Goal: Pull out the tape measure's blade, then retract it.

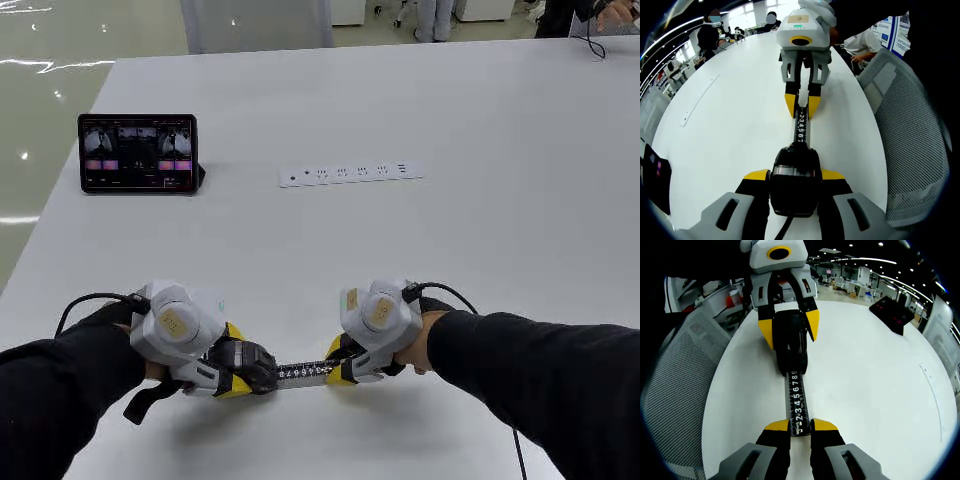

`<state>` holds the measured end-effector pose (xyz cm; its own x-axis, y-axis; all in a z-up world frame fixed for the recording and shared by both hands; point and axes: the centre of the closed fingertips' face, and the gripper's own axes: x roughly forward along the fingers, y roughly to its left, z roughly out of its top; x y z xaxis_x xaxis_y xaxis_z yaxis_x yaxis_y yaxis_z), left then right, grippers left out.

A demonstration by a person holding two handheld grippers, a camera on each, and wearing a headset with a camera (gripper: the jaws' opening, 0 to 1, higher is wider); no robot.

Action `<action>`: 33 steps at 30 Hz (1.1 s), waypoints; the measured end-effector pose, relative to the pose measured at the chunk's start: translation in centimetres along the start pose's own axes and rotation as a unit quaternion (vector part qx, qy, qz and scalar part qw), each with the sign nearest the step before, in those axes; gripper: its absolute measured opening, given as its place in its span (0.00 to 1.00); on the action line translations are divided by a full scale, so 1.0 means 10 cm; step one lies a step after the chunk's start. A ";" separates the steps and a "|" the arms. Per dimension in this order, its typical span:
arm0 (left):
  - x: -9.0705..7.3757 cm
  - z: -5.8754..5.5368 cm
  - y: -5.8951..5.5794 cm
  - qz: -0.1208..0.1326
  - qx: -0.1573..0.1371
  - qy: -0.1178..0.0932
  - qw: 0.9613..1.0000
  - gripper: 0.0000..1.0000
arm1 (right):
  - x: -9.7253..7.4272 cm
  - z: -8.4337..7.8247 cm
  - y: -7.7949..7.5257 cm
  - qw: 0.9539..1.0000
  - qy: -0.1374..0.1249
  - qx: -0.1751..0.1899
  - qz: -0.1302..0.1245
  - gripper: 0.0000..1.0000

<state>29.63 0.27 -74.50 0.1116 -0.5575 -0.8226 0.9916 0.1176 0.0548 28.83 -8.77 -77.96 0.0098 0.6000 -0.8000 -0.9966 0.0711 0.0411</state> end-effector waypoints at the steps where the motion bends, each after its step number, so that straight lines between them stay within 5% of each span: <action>1: 0.00 0.00 0.00 0.000 0.000 0.001 1.000 0.32 | -0.01 0.00 0.00 1.000 0.001 0.000 0.000 0.11; 33: 0.00 0.00 0.00 0.001 0.002 0.003 1.000 0.32 | -0.14 -0.18 -0.02 1.000 0.008 0.007 0.000 0.11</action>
<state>29.61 0.28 -74.50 0.1140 -0.5530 -0.8253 0.9915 0.1158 0.0594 28.83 -11.09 -77.93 0.0079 0.5876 -0.8091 -0.9955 0.0813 0.0493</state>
